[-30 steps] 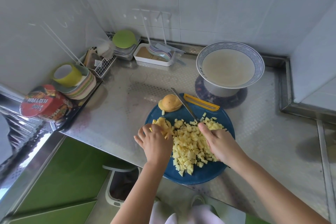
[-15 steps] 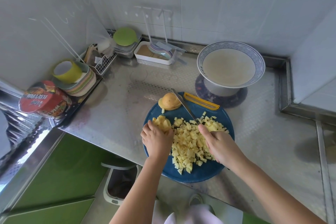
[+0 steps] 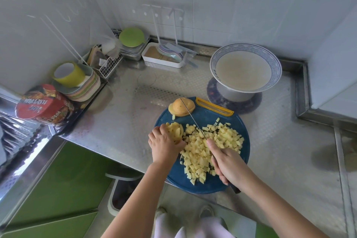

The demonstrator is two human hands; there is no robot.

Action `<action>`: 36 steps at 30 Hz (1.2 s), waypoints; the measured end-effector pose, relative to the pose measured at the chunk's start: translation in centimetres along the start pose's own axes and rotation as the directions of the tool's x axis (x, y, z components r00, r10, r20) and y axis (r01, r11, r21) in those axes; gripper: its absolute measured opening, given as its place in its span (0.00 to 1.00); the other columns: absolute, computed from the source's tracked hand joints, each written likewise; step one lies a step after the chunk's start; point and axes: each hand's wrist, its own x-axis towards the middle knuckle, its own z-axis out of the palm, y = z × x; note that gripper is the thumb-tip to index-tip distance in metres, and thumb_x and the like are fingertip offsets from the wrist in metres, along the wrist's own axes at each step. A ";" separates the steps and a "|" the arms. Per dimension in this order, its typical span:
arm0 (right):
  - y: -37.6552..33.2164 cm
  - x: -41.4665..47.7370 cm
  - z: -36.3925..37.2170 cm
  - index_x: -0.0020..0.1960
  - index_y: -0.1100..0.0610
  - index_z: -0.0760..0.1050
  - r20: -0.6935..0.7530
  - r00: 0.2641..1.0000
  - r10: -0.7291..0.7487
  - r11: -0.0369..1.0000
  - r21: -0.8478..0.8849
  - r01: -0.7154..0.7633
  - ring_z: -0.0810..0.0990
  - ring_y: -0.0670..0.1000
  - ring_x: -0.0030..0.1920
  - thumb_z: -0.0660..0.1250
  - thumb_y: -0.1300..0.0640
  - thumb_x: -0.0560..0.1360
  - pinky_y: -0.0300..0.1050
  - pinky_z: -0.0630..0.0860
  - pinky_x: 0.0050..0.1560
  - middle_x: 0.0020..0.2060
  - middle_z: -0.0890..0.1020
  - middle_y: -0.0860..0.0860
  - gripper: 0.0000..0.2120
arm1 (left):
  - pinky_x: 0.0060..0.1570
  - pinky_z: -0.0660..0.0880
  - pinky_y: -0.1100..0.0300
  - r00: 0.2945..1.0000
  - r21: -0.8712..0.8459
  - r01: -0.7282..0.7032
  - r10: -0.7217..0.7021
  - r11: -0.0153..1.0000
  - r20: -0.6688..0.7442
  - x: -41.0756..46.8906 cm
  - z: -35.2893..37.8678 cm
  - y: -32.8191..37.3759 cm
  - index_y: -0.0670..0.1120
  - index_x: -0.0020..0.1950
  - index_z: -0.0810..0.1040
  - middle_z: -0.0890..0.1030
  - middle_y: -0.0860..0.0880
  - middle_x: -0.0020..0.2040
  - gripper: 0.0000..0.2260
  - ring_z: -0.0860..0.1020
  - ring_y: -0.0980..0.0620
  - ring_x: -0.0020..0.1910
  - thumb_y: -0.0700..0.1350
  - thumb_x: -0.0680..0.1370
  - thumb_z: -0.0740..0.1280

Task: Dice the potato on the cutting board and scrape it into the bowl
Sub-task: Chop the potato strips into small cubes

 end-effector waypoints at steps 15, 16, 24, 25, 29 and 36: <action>-1.0 -2.1 2.8 0.35 0.60 0.67 -0.061 0.994 0.092 0.987 0.140 -0.082 0.64 0.48 0.20 0.52 0.32 0.75 0.38 0.65 0.23 0.25 0.67 0.55 0.31 | 0.71 0.53 0.51 0.887 0.043 -0.401 0.377 0.915 0.266 2.5 -2.7 -3.1 0.50 0.78 0.52 0.59 0.48 0.72 0.43 0.57 0.47 0.70 0.58 0.70 0.72; -1.1 -2.1 2.9 0.35 0.61 0.67 -0.070 0.993 0.091 0.986 0.147 -0.080 0.64 0.48 0.19 0.52 0.32 0.75 0.38 0.65 0.23 0.24 0.67 0.55 0.31 | 0.72 0.51 0.50 0.877 0.069 -0.416 0.379 0.907 0.296 2.5 -2.9 -3.0 0.50 0.78 0.51 0.58 0.48 0.73 0.44 0.56 0.46 0.71 0.59 0.70 0.72; -1.5 -2.4 3.5 0.33 0.61 0.69 -0.144 0.987 0.075 0.984 0.170 -0.050 0.65 0.48 0.19 0.51 0.35 0.78 0.36 0.67 0.23 0.23 0.68 0.55 0.32 | 0.69 0.53 0.55 0.888 -0.010 -0.449 0.448 0.893 0.105 3.7 -3.0 0.8 0.52 0.56 0.82 0.70 0.50 0.65 0.11 0.61 0.47 0.66 0.52 0.76 0.67; -1.6 -2.5 3.6 0.33 0.61 0.69 -0.152 0.986 0.076 0.984 0.172 -0.049 0.65 0.48 0.19 0.51 0.35 0.78 0.37 0.67 0.23 0.23 0.69 0.55 0.32 | 0.67 0.53 0.56 0.885 0.009 -0.457 0.453 0.890 0.111 3.9 -2.7 1.2 0.51 0.52 0.84 0.72 0.50 0.63 0.09 0.63 0.47 0.65 0.51 0.76 0.66; -1.6 -2.8 3.9 0.33 0.61 0.68 -0.177 0.980 0.087 0.982 0.182 -0.055 0.65 0.47 0.19 0.52 0.35 0.79 0.37 0.66 0.24 0.22 0.68 0.53 0.31 | 0.60 0.53 0.59 0.885 0.033 -0.457 0.452 0.889 0.110 5.0 -1.6 1.9 0.48 0.44 0.85 0.77 0.51 0.55 0.09 0.66 0.45 0.61 0.47 0.76 0.66; -1.3 -3.1 4.0 0.30 0.59 0.66 -0.200 0.975 0.096 0.980 0.193 -0.057 0.64 0.46 0.18 0.51 0.35 0.79 0.38 0.65 0.24 0.20 0.67 0.51 0.31 | 0.67 0.53 0.56 0.902 -0.069 -0.431 0.429 0.900 -0.041 4.6 -4.4 2.0 0.49 0.48 0.84 0.76 0.50 0.61 0.07 0.68 0.49 0.64 0.49 0.77 0.68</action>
